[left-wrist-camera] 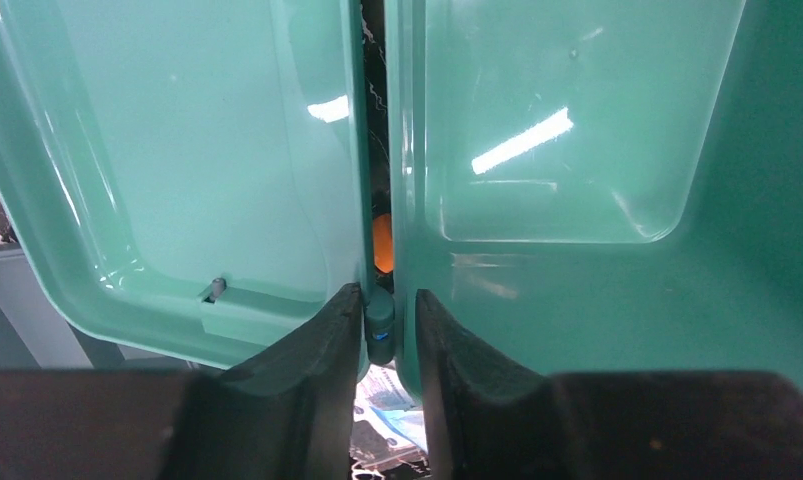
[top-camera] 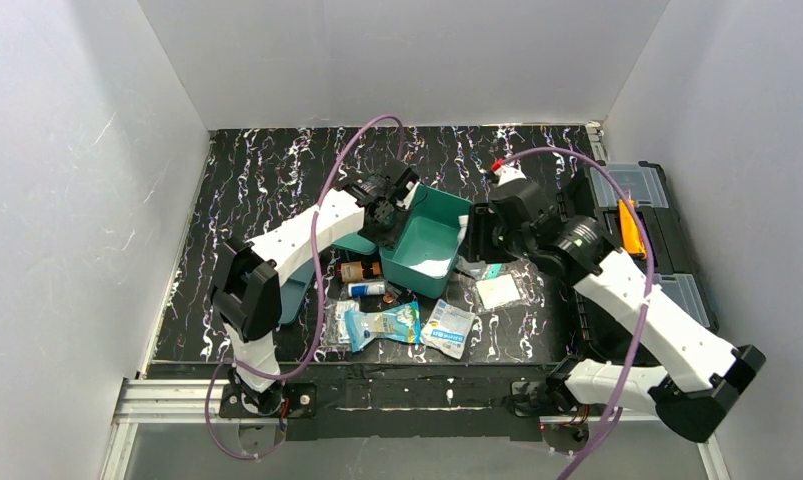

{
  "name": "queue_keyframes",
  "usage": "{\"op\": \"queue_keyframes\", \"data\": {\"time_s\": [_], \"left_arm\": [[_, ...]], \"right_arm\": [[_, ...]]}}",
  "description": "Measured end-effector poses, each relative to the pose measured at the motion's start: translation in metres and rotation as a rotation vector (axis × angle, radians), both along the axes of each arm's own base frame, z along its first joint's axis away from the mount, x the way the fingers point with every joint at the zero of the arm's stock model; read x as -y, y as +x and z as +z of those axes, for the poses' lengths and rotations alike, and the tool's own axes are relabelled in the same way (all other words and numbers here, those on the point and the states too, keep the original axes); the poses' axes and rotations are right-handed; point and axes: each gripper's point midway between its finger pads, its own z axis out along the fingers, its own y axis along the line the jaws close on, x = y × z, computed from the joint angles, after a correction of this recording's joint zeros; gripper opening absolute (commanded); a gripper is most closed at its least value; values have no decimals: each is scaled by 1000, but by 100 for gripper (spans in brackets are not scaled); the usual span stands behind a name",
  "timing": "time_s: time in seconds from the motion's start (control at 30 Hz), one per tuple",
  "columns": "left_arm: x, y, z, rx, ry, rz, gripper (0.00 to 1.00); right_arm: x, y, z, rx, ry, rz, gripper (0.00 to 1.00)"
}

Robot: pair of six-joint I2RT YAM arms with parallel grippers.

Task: Organize the medicine kit

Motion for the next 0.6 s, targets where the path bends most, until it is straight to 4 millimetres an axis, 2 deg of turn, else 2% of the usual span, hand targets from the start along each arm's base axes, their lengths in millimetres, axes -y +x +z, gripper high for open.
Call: {"op": "queue_keyframes", "data": {"time_s": [0.1,0.23,0.43,0.6], "left_arm": [[1,-2,2,0,-2,-4,53],[0,-4,16,26,-32,-4,59],[-9,-10,59,126,-100,6,64],[-34,-31,95,232,-171,44,74]], "right_arm": [[-17,12,0,-14,12,9,8],[-35,25,-12,-56,25,-9,8],[-58,47,-36,-122,47,-88,8],[-70,64,-51,-154,86,-185,9]]}}
